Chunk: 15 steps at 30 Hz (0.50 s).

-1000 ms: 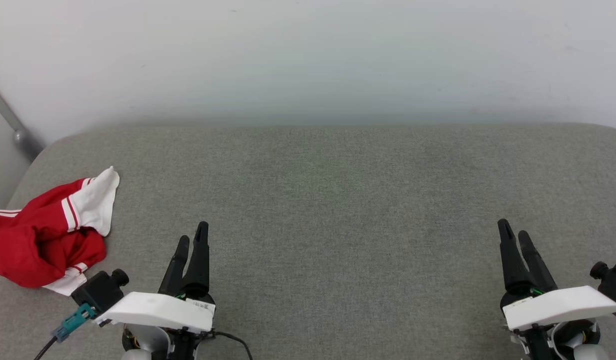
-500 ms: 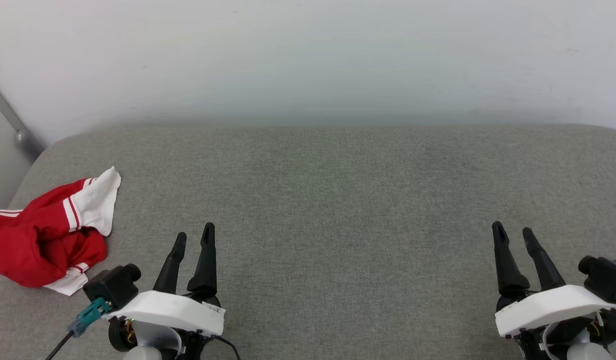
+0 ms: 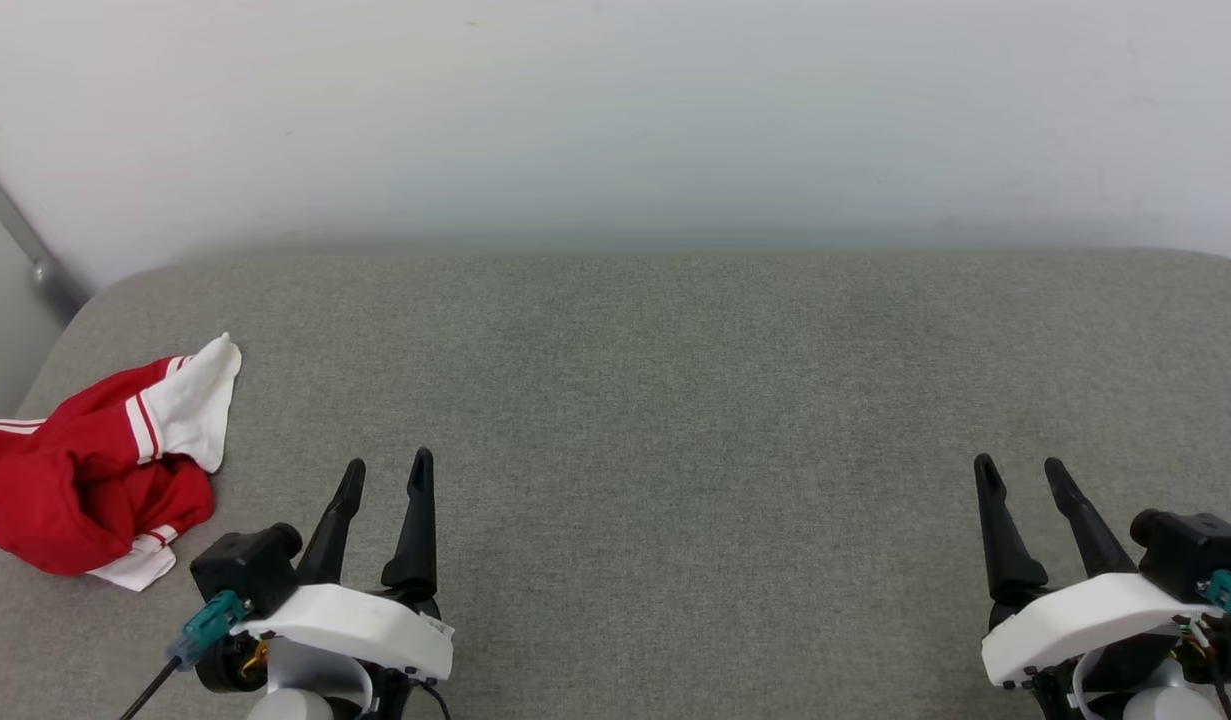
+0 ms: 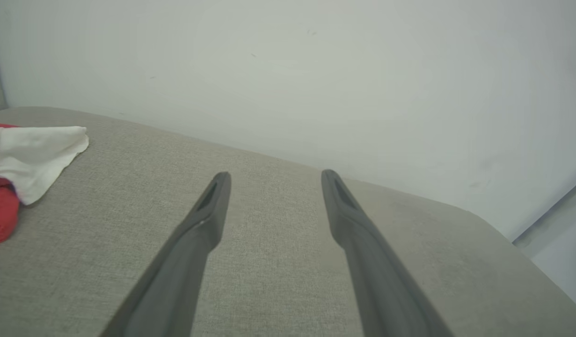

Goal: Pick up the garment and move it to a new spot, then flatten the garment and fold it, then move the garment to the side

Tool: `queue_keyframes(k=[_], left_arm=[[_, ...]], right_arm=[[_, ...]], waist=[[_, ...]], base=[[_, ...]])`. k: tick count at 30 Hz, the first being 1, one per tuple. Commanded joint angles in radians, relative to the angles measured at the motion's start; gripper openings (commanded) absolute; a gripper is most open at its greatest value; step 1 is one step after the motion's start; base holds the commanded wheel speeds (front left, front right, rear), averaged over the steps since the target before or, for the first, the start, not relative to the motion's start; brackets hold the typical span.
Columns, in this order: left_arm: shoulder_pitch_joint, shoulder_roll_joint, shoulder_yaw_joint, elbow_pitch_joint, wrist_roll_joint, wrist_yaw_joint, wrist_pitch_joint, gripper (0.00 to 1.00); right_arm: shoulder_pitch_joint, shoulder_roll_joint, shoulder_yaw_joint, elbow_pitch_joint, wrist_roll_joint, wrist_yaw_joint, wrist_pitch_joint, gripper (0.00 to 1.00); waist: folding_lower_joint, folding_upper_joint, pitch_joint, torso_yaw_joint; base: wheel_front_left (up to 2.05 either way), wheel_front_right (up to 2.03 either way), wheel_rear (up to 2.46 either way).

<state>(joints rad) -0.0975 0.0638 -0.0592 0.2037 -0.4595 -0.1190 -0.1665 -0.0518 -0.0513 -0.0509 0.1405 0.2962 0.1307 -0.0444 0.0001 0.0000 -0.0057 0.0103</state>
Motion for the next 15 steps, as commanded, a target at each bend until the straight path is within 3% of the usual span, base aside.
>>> queue_keyframes(k=[1,15], left_arm=[[-0.019,0.007,-0.004,0.004,0.038,0.005,-0.011,1.00],[-0.031,0.012,-0.019,0.051,0.183,0.031,-0.043,1.00]], right_arm=[[0.002,0.001,0.002,-0.015,-0.038,0.000,0.000,1.00],[0.015,0.001,0.002,-0.048,-0.165,0.000,0.003,1.00]], waist=[[-0.0001,0.0000,0.000,0.000],[-0.0001,0.0000,0.000,0.000]], base=[[0.00,0.00,0.00],[0.00,0.00,0.00]])
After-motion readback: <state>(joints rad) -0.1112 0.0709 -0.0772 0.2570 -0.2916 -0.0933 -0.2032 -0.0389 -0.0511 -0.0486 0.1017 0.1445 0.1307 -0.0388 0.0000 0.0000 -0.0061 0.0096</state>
